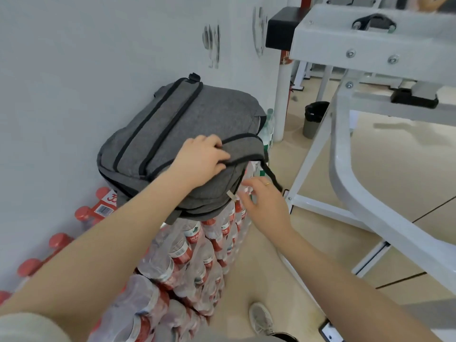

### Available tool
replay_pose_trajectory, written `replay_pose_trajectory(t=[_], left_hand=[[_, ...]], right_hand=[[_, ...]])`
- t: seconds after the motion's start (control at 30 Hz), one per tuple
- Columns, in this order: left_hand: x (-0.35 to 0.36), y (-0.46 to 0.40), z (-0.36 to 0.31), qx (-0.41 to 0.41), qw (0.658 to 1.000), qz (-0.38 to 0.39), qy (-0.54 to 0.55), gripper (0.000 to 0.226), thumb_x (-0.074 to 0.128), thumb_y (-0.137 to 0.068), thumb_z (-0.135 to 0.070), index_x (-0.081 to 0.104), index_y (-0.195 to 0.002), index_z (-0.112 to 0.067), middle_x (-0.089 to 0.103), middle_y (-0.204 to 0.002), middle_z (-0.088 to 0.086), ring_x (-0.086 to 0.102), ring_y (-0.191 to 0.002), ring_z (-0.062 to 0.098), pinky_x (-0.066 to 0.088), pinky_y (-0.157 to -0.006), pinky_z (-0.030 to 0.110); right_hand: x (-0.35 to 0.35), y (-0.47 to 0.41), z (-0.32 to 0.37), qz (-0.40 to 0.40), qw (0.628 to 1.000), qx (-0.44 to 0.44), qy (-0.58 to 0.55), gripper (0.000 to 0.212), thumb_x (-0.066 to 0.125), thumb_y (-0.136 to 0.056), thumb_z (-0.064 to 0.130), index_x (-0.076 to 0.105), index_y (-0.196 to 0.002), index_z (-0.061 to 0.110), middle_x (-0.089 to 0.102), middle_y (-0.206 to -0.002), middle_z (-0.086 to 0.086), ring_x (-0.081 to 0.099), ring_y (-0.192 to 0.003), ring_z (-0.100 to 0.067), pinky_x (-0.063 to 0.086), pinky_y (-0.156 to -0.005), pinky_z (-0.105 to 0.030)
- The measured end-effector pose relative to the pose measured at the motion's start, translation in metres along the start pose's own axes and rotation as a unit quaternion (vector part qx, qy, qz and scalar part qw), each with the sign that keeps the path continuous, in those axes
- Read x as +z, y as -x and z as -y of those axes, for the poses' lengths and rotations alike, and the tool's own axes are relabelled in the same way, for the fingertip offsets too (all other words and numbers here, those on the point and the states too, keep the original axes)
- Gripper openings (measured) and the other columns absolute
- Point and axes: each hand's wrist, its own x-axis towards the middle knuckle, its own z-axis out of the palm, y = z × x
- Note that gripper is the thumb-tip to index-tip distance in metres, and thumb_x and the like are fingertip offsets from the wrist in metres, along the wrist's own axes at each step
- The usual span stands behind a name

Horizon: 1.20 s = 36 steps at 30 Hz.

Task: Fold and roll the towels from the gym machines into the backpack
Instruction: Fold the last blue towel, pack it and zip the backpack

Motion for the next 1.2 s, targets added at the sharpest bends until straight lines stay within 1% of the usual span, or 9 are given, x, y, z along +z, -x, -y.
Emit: replay_pose_trajectory(t=[0.13, 0.3, 0.5, 0.6, 0.8, 0.9, 1.0, 1.1, 1.2], left_hand=[[0.017, 0.022, 0.002, 0.080, 0.993, -0.050, -0.070, 0.028, 0.055, -0.082, -0.031, 0.072, -0.099, -0.016, 0.063, -0.115, 0.013, 0.059, -0.108, 0.034, 0.049, -0.087, 0.044], [0.027, 0.065, 0.024, 0.137, 0.986, -0.021, -0.094, 0.073, 0.031, -0.079, -0.064, 0.057, -0.125, -0.015, 0.054, -0.133, 0.009, 0.051, -0.124, 0.028, 0.036, -0.102, 0.049], [0.036, 0.074, 0.050, 0.177, 0.976, -0.071, -0.110, 0.052, 0.033, -0.086, -0.043, 0.054, -0.127, -0.019, 0.055, -0.132, 0.007, 0.055, -0.120, 0.028, 0.044, -0.097, 0.044], [0.033, 0.065, 0.053, 0.182, 0.975, -0.065, -0.107, 0.051, 0.032, -0.086, -0.039, 0.055, -0.126, -0.018, 0.057, -0.130, 0.008, 0.057, -0.116, 0.029, 0.048, -0.091, 0.044], [0.033, 0.069, 0.061, 0.176, 0.978, -0.094, -0.061, 0.051, 0.035, -0.084, -0.037, 0.057, -0.124, -0.014, 0.057, -0.129, 0.013, 0.055, -0.117, 0.035, 0.046, -0.093, 0.047], [0.036, 0.097, 0.072, 0.100, 0.977, -0.184, 0.033, 0.040, 0.045, -0.086, -0.035, 0.057, -0.117, -0.012, 0.061, -0.119, 0.015, 0.056, -0.112, 0.037, 0.046, -0.093, 0.047], [0.042, 0.134, 0.070, -0.089, 0.940, -0.260, 0.202, 0.019, 0.050, -0.089, -0.025, 0.060, -0.089, -0.009, 0.060, -0.091, 0.009, 0.055, -0.087, 0.022, 0.042, -0.079, 0.031], [0.050, 0.151, 0.052, -0.243, 0.894, -0.152, 0.344, 0.032, 0.044, -0.095, -0.021, 0.059, -0.073, -0.003, 0.061, -0.075, 0.009, 0.053, -0.073, 0.019, 0.041, -0.073, 0.033], [0.059, 0.149, 0.035, -0.270, 0.879, -0.085, 0.383, 0.035, 0.045, -0.095, -0.029, 0.059, -0.080, -0.001, 0.064, -0.080, 0.011, 0.055, -0.076, 0.021, 0.039, -0.068, 0.031]], right_hand=[[0.015, -0.006, 0.007, 0.055, 0.997, 0.032, 0.034, 0.036, 0.055, -0.086, 0.046, 0.054, -0.107, 0.016, 0.057, -0.104, 0.004, 0.054, -0.089, -0.014, 0.039, -0.066, -0.028], [0.022, -0.008, 0.016, 0.066, 0.997, -0.002, 0.050, 0.026, 0.049, -0.091, 0.033, 0.056, -0.089, 0.007, 0.064, -0.086, -0.008, 0.060, -0.079, -0.028, 0.045, -0.064, -0.036], [0.025, 0.009, 0.032, 0.033, 0.992, -0.027, 0.121, 0.028, 0.041, -0.095, 0.027, 0.037, -0.071, 0.013, 0.039, -0.061, 0.002, 0.041, -0.056, -0.022, 0.022, -0.044, -0.028], [0.033, 0.025, 0.046, -0.047, 0.981, -0.070, 0.172, 0.030, 0.043, -0.089, 0.025, 0.040, -0.062, 0.014, 0.040, -0.050, 0.003, 0.040, -0.038, -0.021, 0.024, -0.036, -0.020], [0.061, 0.043, 0.086, -0.075, 0.939, -0.099, 0.322, 0.032, 0.079, -0.062, 0.029, 0.051, -0.053, 0.017, 0.048, -0.042, 0.005, 0.040, -0.023, -0.013, 0.019, -0.035, -0.013], [0.079, 0.045, 0.111, -0.059, 0.923, -0.135, 0.355, 0.033, 0.082, -0.046, 0.027, 0.050, -0.048, 0.020, 0.046, -0.039, 0.007, 0.041, -0.023, -0.011, 0.020, -0.036, -0.013], [0.097, 0.037, 0.133, -0.052, 0.920, -0.161, 0.355, 0.032, 0.081, -0.040, 0.026, 0.050, -0.045, 0.021, 0.047, -0.038, 0.007, 0.043, -0.024, -0.011, 0.023, -0.035, -0.012], [0.101, 0.030, 0.130, -0.023, 0.912, -0.209, 0.352, 0.030, 0.083, -0.043, 0.030, 0.055, -0.049, 0.021, 0.051, -0.041, 0.006, 0.048, -0.028, -0.009, 0.028, -0.034, -0.014], [0.078, 0.028, 0.106, -0.059, 0.893, -0.334, 0.296, 0.023, 0.082, -0.058, 0.029, 0.062, -0.064, 0.020, 0.059, -0.058, 0.005, 0.058, -0.051, -0.013, 0.040, -0.047, -0.024]])
